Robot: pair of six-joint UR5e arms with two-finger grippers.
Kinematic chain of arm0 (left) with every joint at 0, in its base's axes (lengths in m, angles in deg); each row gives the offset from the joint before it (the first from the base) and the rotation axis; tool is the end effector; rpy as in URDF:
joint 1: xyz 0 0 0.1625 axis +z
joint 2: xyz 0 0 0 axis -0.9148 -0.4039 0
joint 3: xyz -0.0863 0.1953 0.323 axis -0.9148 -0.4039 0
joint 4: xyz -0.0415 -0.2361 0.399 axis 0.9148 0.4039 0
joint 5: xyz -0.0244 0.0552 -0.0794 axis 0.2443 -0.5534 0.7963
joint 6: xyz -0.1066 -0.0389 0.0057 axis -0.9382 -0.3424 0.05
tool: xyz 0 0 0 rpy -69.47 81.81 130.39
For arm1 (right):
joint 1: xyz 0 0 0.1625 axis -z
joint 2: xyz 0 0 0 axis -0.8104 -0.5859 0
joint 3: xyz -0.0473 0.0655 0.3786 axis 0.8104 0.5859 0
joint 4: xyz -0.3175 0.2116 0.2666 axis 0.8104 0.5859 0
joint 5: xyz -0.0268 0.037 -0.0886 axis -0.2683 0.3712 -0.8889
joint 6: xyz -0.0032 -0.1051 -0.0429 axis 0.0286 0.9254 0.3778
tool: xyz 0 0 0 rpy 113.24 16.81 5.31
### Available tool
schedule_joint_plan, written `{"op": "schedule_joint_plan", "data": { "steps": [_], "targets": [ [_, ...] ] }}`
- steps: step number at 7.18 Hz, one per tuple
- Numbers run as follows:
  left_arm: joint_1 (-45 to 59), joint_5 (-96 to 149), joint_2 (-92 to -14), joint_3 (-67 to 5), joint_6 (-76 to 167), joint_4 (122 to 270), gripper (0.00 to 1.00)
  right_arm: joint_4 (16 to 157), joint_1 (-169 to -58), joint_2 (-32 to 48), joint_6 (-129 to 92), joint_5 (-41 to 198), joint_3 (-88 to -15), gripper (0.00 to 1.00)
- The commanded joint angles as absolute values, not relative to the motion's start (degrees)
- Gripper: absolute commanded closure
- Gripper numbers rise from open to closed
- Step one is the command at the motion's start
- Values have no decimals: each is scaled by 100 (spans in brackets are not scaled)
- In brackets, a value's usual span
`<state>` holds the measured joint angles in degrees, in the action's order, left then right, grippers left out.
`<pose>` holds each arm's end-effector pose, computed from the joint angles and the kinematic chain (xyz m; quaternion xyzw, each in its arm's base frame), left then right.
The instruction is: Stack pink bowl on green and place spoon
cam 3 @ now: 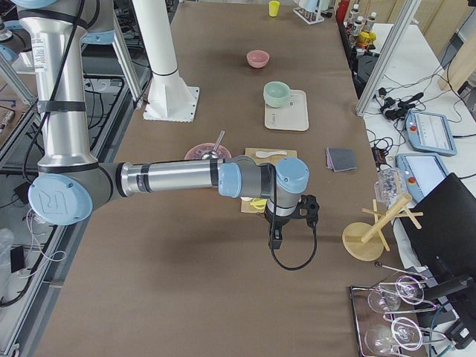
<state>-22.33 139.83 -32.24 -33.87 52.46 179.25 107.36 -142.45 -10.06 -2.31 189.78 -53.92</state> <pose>-0.0386 -0.5532 0.5856 0.0690 0.3883 -0.0108 0.9189 0.0378 -0.5558 0.5767 -0.0129 -0.3761 -0.0083 0.9264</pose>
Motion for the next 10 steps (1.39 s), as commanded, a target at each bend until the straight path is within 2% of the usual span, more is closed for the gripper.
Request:
{"op": "schedule_joint_plan", "data": {
  "steps": [1,10],
  "targets": [
    [-2233,13991,-3224,-3395,5246,17925,2,10736,-14247,-1011,-231,18996,-5421,0],
    [-2207,13930,-3312,-3658,5019,17925,2,10728,-14247,-1029,-153,19039,-5588,0]
  ]
}}
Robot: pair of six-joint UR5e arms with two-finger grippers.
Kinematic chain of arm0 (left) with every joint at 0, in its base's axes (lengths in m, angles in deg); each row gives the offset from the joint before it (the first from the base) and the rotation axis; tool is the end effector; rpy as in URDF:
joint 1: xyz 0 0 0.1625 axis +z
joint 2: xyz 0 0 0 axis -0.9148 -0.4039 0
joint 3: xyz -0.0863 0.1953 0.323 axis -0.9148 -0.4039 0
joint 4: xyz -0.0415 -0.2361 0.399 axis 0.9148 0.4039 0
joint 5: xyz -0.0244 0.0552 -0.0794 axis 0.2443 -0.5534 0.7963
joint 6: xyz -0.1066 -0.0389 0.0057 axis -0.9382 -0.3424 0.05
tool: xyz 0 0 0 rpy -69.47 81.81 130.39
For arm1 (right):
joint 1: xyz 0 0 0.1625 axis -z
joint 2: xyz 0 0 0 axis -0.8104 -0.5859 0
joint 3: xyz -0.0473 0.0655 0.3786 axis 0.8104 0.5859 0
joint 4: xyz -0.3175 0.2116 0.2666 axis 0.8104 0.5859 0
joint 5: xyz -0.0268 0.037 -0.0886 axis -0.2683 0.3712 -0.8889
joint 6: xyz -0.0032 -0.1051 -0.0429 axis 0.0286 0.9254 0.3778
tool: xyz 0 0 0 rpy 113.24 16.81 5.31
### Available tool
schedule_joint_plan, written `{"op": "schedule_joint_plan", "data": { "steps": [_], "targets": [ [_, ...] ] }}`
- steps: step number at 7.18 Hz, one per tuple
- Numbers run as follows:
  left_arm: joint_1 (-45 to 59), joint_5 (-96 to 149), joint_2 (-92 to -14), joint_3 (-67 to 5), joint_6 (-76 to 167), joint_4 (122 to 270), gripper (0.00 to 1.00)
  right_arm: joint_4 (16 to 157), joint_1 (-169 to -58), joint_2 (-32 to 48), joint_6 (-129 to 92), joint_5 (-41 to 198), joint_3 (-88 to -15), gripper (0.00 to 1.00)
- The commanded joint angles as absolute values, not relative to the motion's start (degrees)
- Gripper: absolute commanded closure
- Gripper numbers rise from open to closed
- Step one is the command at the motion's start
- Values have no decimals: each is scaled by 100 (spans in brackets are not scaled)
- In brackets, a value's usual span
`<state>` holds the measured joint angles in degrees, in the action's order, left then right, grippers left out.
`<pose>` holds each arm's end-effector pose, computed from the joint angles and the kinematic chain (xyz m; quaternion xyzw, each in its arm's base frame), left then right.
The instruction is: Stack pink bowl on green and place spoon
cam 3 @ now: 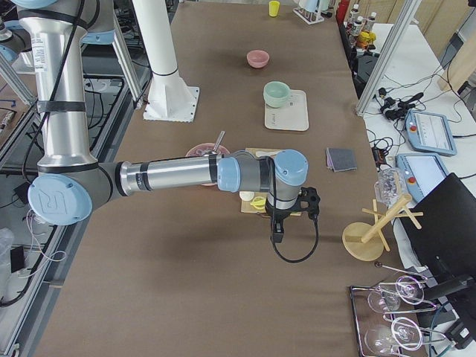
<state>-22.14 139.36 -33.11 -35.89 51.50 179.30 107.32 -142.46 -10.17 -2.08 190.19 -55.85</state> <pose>-0.0372 -0.5605 0.5579 0.0891 0.3862 -0.0077 0.9181 0.0374 -0.5557 0.5589 0.0029 -0.3797 -0.0162 0.9250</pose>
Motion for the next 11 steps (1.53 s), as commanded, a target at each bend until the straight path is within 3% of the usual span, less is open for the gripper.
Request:
{"op": "schedule_joint_plan", "data": {
  "steps": [1,5,9,11],
  "targets": [
    [-2180,13921,-3399,-3702,4974,17933,2,10736,-14247,-985,-152,19049,-5588,0],
    [-2076,14105,-4066,-3781,4022,17995,2,10684,-13957,-730,-222,18717,-5562,0],
    [-312,13791,-4138,-4597,2215,17986,2,10675,-13807,-765,-204,18601,-5544,0],
    [731,13232,-4086,-4616,1064,18561,2,10675,-13754,-791,-214,18609,-5474,0]
  ]
}}
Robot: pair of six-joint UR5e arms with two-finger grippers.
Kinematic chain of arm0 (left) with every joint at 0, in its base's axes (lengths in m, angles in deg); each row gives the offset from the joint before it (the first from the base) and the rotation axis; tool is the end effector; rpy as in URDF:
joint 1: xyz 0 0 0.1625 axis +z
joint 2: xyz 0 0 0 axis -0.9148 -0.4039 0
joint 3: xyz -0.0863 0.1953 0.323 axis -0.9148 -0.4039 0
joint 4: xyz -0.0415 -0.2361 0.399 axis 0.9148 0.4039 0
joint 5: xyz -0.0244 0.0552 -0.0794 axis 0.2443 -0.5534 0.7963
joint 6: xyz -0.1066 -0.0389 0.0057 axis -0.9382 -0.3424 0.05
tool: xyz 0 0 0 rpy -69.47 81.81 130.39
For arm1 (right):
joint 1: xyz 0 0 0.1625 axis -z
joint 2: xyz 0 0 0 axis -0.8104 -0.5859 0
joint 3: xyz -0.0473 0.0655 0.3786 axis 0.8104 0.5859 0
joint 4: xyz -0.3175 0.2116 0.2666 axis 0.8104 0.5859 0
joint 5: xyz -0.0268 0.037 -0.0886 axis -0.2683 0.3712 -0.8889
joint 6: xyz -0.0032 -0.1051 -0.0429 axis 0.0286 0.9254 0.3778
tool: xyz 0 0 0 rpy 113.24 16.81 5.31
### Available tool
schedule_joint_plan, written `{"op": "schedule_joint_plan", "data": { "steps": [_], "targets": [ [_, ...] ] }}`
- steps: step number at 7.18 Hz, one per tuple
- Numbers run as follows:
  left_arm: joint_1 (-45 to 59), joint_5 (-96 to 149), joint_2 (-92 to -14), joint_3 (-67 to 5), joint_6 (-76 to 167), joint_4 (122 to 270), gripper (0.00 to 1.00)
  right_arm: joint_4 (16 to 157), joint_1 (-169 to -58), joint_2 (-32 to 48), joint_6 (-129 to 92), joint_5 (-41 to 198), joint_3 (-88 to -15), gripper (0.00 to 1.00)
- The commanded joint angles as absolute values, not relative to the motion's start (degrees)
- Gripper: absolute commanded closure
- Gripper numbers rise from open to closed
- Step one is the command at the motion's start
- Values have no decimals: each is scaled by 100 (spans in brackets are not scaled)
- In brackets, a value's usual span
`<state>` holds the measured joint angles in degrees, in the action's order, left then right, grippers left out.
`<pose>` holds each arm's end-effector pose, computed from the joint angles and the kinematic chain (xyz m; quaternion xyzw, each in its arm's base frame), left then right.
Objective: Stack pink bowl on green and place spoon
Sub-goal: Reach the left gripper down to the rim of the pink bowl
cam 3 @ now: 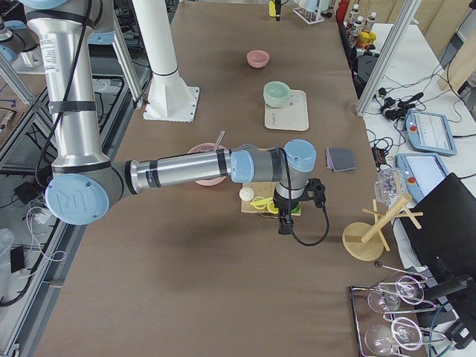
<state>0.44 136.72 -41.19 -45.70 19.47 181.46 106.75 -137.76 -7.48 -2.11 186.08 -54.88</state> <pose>0.1907 -0.5628 0.3796 0.0559 0.4411 -0.0217 0.8955 -0.0045 -0.5767 0.5461 0.0080 -0.3471 -0.0612 0.9358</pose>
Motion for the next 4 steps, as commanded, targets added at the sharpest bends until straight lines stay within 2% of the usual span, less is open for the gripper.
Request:
{"op": "schedule_joint_plan", "data": {
  "steps": [1,2,4],
  "targets": [
    [1399,12574,-3842,-4590,-390,19636,2,10588,-13754,-809,-222,18644,-5474,0],
    [1832,12211,-3457,-4547,-962,20456,2,10587,-13754,-800,-240,18653,-5456,0],
    [1959,12155,-3164,-4529,-933,20623,2,10587,-13754,-818,-231,18688,-5483,0]
  ]
}}
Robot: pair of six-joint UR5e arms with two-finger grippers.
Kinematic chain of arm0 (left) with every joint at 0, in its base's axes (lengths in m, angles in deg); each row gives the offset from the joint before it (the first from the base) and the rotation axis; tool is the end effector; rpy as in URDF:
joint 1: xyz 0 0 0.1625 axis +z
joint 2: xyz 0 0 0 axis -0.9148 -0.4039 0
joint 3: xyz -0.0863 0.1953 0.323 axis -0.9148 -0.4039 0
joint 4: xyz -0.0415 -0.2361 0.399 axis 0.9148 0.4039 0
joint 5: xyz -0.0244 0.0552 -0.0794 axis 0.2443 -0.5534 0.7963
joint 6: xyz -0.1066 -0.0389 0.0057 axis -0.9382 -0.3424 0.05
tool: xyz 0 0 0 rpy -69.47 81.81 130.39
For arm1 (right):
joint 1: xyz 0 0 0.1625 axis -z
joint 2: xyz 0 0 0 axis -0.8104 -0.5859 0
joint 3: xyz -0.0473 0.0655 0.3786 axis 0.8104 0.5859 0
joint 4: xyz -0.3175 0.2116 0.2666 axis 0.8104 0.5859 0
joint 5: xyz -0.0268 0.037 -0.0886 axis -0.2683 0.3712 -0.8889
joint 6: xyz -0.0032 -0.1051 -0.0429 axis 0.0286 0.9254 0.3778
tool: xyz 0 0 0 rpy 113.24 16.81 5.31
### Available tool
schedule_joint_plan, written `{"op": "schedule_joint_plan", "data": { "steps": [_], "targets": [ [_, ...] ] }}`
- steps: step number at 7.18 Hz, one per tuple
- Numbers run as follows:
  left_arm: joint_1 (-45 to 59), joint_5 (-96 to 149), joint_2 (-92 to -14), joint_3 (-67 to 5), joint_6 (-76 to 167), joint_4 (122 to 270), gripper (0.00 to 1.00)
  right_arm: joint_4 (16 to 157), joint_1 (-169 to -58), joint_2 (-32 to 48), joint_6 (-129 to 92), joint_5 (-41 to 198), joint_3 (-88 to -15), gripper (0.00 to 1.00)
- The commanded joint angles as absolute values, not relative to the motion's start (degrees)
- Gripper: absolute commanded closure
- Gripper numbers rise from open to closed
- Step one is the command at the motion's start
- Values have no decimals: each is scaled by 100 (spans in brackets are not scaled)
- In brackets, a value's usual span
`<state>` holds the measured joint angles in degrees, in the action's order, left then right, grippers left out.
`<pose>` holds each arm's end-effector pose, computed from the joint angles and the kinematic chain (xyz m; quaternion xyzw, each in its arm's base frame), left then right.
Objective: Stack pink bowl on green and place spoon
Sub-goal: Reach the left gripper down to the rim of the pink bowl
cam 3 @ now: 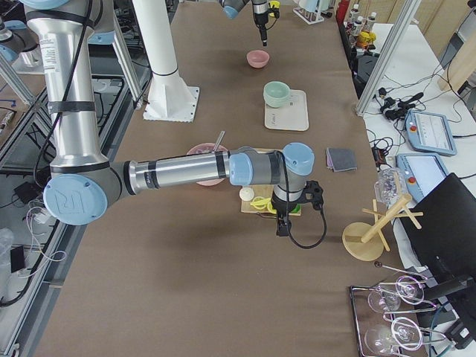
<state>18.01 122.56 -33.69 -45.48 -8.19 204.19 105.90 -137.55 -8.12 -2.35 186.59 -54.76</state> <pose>0.3214 -0.4796 0.4157 0.0574 0.4646 -0.1042 0.8775 -0.0070 -0.5735 0.5514 0.0070 -0.3513 -0.0613 0.9342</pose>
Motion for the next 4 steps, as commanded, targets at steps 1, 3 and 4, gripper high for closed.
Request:
{"op": "schedule_joint_plan", "data": {
  "steps": [1,3,4],
  "targets": [
    [2020,12102,-3137,-4502,-924,20632,2,10587,-13754,-818,-240,18732,-5517,0],
    [2222,12084,-3232,-4327,-906,20632,13,10587,-13754,-809,-240,18794,-5509,0],
    [2232,12102,-3250,-4318,-897,20623,45,10587,-13754,-800,-249,18794,-5500,0]
  ]
}}
